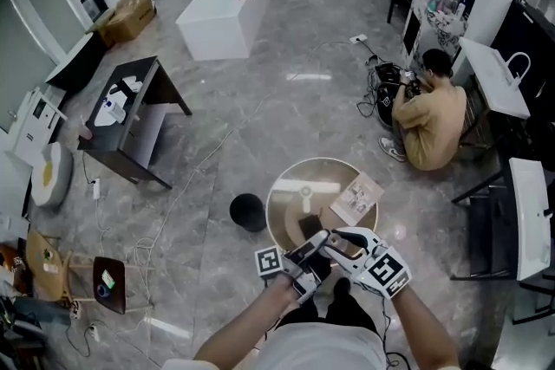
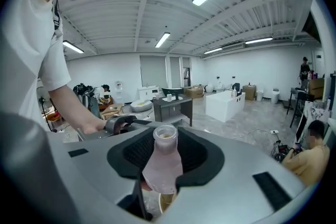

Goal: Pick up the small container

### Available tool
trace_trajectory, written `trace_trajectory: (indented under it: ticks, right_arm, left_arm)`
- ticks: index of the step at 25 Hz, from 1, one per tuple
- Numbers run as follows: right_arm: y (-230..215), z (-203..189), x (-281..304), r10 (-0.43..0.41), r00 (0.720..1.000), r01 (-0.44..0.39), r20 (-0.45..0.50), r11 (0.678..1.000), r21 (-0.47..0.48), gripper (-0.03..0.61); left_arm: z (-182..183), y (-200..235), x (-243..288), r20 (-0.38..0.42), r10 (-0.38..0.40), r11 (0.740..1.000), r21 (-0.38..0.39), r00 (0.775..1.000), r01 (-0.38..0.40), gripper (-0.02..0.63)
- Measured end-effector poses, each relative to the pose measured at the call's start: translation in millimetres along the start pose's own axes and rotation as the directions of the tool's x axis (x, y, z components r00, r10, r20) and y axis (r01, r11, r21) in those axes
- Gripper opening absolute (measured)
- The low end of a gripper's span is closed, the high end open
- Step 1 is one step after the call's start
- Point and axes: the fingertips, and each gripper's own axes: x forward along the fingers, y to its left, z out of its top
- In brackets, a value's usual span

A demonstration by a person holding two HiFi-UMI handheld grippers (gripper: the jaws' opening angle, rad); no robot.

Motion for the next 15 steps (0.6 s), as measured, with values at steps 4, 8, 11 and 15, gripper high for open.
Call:
trace_trajectory:
  ticks: [4, 8, 11, 15]
  right_arm:
    - [15, 7, -23, 0.0, 1.0, 0.0, 0.017, 1.0, -0.02, 0.15]
    - [29, 5, -55, 0.007, 0.999, -0.006, 0.035, 1.0, -0.03, 0.15]
    - [39, 4, -80, 0.01, 0.999, -0.008, 0.045, 0.999, -0.043, 0.15]
    - [48, -3, -113, 0.013, 0.999, -0.011, 0.041, 0.998, -0.059, 0.15]
  left_arm:
    - [-27, -8, -2, 0.006, -0.011, 1.0, 0.0, 1.0, 0.011, 0.322]
    - [-60, -8, 0, 0.008, -0.013, 1.0, 0.004, 1.0, 0.013, 0.322]
    - [-87, -8, 2, 0.004, -0.019, 1.0, 0.013, 1.0, 0.019, 0.322]
    - [-119, -3, 8, 0.005, -0.02, 0.999, 0.033, 1.0, 0.02, 0.322]
